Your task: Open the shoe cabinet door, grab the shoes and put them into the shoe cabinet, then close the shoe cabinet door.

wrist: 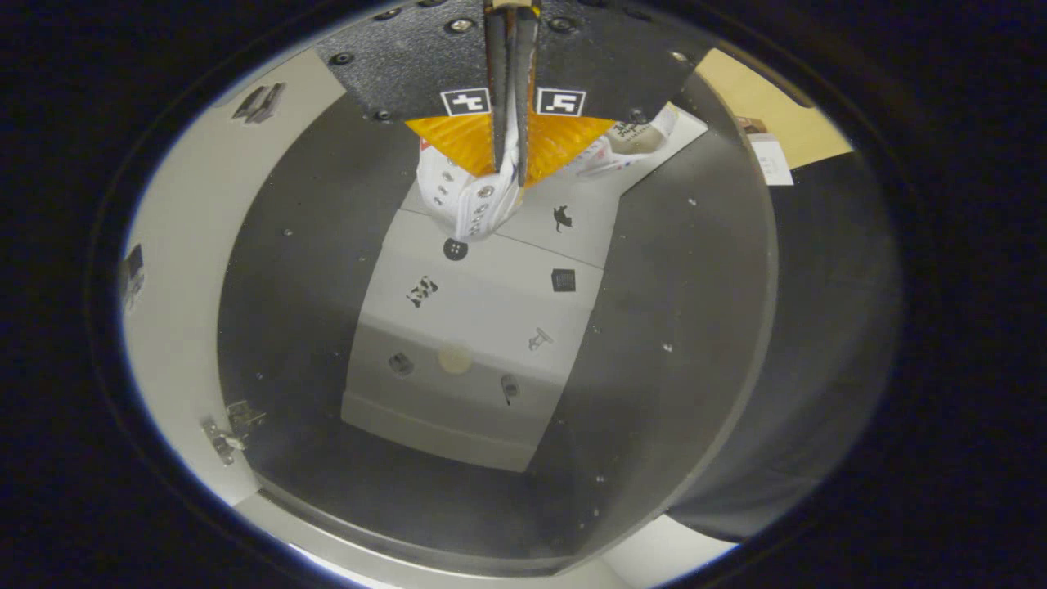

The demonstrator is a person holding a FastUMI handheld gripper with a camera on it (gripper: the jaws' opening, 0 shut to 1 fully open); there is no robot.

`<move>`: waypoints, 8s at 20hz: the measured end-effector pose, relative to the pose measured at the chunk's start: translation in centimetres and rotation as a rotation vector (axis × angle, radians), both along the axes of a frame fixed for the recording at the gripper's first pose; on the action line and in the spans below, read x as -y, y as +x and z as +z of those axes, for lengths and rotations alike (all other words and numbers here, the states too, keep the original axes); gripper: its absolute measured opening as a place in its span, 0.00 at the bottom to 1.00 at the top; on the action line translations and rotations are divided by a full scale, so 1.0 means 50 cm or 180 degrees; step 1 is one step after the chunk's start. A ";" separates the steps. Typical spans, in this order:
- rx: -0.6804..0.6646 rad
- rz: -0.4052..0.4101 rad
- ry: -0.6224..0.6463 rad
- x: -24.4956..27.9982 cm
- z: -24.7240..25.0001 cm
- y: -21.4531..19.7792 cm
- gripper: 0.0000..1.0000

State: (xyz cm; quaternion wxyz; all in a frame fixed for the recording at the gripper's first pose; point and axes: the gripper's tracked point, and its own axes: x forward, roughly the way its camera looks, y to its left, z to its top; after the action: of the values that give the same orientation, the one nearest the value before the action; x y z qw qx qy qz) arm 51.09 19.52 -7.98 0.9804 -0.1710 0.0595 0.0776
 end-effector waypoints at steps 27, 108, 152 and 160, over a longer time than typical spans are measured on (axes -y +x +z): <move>-0.0092 -0.0384 0.0272 0.093 -0.101 0.009 0.99; 0.0011 0.0231 0.0322 0.280 0.117 -0.659 0.89; 0.0267 -0.0026 0.1129 0.089 -0.065 -0.839 0.97; 0.0203 -0.0202 0.1079 0.123 -0.125 -0.876 0.97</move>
State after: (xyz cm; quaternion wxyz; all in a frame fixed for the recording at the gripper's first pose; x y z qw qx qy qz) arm 7.28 13.38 -14.21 0.9985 -0.0036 0.0198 0.0500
